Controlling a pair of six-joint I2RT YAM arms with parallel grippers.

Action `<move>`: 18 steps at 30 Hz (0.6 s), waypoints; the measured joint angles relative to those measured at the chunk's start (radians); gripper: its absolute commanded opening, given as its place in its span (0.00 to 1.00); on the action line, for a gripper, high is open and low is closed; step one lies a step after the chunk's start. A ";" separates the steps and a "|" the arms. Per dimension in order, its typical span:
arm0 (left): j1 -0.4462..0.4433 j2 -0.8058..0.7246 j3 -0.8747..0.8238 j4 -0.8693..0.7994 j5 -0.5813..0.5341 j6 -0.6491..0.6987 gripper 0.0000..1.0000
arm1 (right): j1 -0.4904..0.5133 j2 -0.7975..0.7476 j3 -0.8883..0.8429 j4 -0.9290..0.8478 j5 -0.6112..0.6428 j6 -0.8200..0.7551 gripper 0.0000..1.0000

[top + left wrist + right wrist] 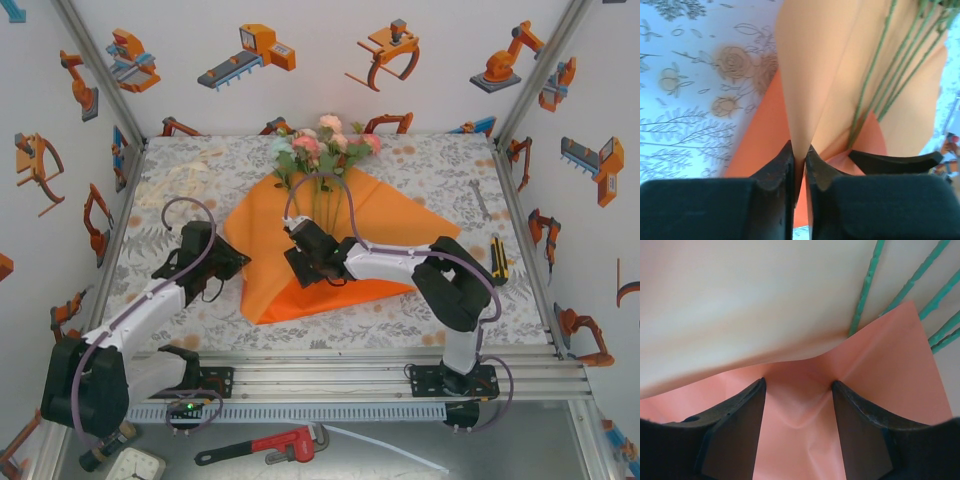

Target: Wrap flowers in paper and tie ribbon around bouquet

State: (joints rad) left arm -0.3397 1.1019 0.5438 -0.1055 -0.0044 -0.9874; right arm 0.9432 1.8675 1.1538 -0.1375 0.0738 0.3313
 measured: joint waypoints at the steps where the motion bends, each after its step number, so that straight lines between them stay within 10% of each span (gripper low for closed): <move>1: 0.000 0.000 0.009 -0.018 -0.010 0.000 0.13 | 0.000 -0.005 0.000 -0.002 -0.005 0.003 0.55; 18: 0.000 0.036 0.167 -0.158 -0.037 -0.066 0.10 | 0.089 -0.145 -0.153 -0.028 0.019 0.042 0.60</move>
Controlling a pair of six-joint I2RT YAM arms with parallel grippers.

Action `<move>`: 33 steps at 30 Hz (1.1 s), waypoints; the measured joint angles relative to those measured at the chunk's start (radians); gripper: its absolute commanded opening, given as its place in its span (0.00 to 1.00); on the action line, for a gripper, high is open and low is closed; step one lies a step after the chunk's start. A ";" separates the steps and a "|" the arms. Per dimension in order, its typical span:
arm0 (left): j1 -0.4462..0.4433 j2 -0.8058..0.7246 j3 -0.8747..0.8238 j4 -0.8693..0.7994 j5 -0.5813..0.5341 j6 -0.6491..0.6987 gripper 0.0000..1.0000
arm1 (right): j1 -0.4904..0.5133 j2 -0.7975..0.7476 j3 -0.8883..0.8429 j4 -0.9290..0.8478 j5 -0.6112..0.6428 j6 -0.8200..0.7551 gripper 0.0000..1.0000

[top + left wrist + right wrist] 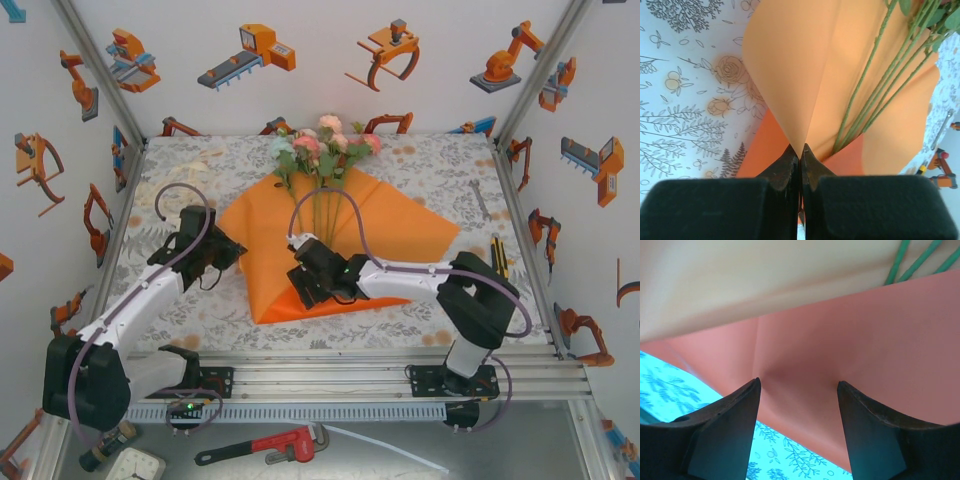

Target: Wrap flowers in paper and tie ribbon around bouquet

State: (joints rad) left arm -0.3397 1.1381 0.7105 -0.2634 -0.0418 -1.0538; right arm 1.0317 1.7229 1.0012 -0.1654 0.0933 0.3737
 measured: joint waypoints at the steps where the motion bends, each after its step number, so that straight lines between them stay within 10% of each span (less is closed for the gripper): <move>1: 0.000 0.003 0.010 -0.003 0.005 -0.010 0.10 | 0.002 0.018 0.007 -0.009 0.021 -0.005 0.60; 33: -0.013 0.178 0.234 0.098 0.196 -0.172 0.08 | -0.010 -0.017 -0.046 0.014 0.060 -0.023 0.61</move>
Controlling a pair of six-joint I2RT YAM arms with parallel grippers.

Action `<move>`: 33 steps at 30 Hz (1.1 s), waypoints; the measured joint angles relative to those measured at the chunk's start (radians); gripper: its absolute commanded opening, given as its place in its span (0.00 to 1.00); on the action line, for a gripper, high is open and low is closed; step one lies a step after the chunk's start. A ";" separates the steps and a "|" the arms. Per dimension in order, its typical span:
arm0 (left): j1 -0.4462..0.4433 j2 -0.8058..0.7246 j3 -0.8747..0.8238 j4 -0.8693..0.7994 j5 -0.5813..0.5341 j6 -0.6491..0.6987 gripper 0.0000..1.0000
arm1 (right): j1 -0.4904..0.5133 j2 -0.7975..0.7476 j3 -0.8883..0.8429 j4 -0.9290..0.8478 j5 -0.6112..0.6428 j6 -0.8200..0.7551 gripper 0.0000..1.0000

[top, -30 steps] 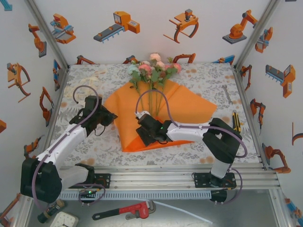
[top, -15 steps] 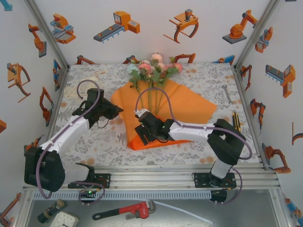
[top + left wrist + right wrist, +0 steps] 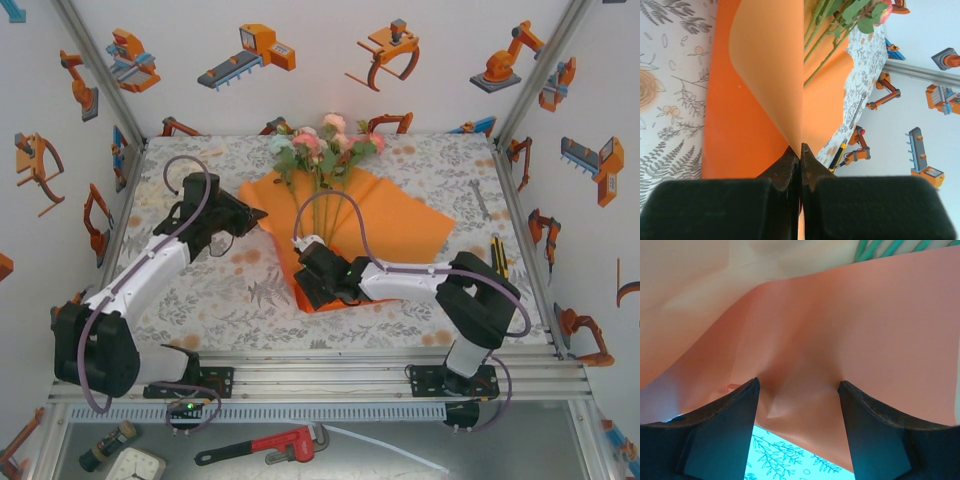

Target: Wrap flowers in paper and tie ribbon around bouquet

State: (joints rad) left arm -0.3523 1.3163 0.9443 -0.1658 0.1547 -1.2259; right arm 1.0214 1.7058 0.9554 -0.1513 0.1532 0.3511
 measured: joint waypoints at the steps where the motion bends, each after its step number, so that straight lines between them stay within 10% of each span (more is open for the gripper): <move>1: -0.003 0.008 0.007 0.003 0.002 -0.002 0.08 | 0.000 -0.001 0.000 0.005 -0.003 0.000 0.62; 24: -0.047 0.153 0.089 0.071 0.003 -0.011 0.07 | -0.043 -0.447 -0.261 0.287 -0.214 0.246 0.75; 33: -0.073 0.185 0.097 0.084 -0.001 -0.018 0.10 | -0.039 -0.204 -0.174 0.343 -0.166 0.259 0.43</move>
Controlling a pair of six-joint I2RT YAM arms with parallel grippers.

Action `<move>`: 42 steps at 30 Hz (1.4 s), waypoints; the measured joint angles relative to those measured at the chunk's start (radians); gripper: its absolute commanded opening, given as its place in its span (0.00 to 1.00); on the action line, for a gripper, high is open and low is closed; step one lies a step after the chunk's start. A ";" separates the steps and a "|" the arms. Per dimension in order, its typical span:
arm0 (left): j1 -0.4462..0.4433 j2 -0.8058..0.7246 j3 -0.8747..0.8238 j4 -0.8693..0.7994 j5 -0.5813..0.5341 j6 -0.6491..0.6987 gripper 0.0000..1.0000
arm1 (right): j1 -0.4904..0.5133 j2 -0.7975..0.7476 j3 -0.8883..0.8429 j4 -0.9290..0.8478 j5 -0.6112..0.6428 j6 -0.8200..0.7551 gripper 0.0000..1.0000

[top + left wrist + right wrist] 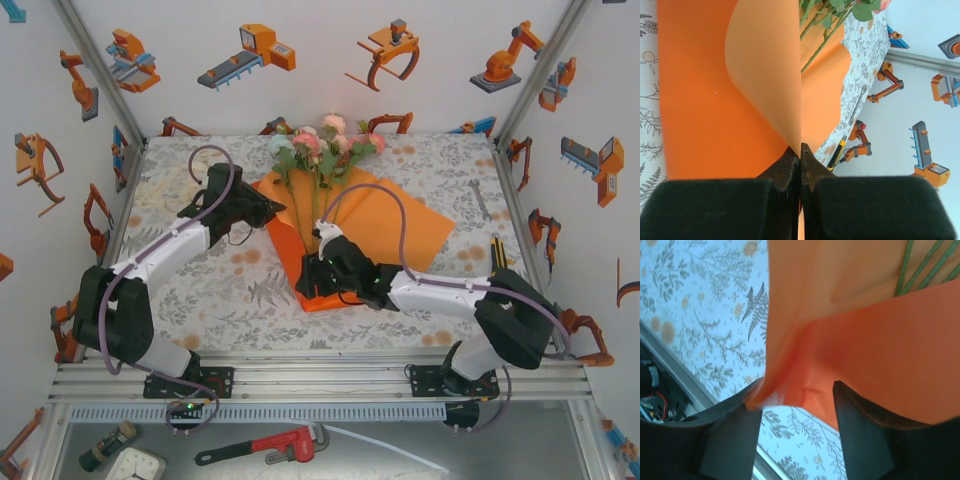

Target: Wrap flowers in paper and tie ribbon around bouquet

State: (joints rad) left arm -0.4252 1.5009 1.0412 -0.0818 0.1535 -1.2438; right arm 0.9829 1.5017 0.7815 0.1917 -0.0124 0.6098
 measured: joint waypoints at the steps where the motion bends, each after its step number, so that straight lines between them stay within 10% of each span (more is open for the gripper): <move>1: -0.001 0.005 0.003 0.000 0.000 0.000 0.10 | -0.001 0.010 0.003 0.009 0.006 0.003 0.34; 4: -0.001 0.016 0.013 0.004 -0.003 0.001 0.16 | -0.010 0.015 0.003 0.018 0.020 0.019 0.13; 17: 0.001 -0.065 0.089 -0.010 -0.077 0.279 0.53 | -0.087 0.023 -0.036 0.047 0.039 0.048 0.05; 27: 0.001 -0.210 -0.168 0.037 -0.138 0.509 0.55 | -0.105 0.022 -0.071 0.016 0.130 0.072 0.47; 42: -0.087 0.240 -0.032 0.100 -0.060 0.553 0.36 | -0.105 -0.111 -0.118 -0.112 0.161 0.116 0.62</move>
State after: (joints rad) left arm -0.5125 1.7412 1.0088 0.0181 0.0937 -0.6907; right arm 0.8780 1.3903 0.6636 0.0799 0.1486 0.7261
